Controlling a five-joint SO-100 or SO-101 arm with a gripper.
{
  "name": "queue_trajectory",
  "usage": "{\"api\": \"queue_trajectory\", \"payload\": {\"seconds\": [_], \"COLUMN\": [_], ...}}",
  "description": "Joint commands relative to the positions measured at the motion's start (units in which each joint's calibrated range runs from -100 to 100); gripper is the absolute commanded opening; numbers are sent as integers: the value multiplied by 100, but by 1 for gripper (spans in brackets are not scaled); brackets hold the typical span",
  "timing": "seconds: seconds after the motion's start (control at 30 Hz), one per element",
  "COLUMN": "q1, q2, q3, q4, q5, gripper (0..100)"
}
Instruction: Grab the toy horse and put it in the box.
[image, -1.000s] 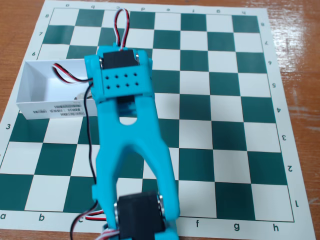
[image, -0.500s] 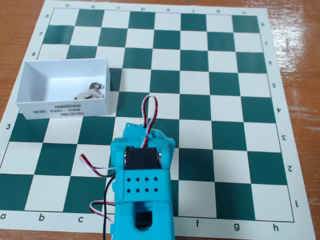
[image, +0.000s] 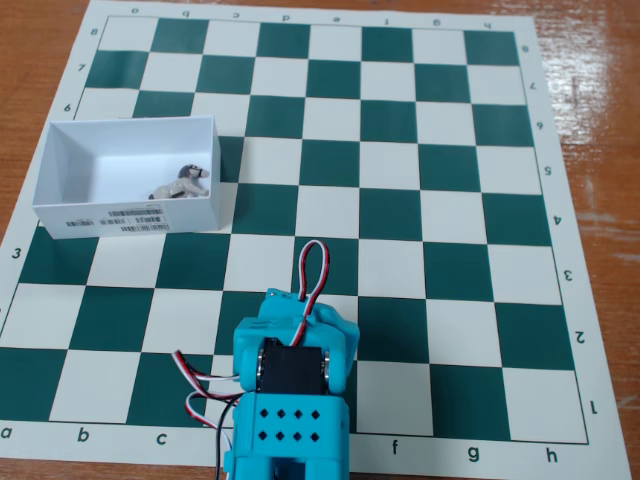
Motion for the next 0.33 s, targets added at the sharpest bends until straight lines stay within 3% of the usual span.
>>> {"api": "queue_trajectory", "payload": {"seconds": [0.0,0.3], "q1": [-205,10], "q2": [-601,-663], "q3": [36,36], "q4": [800,1141], "q5": [-16,-84], "gripper": [0,0]}}
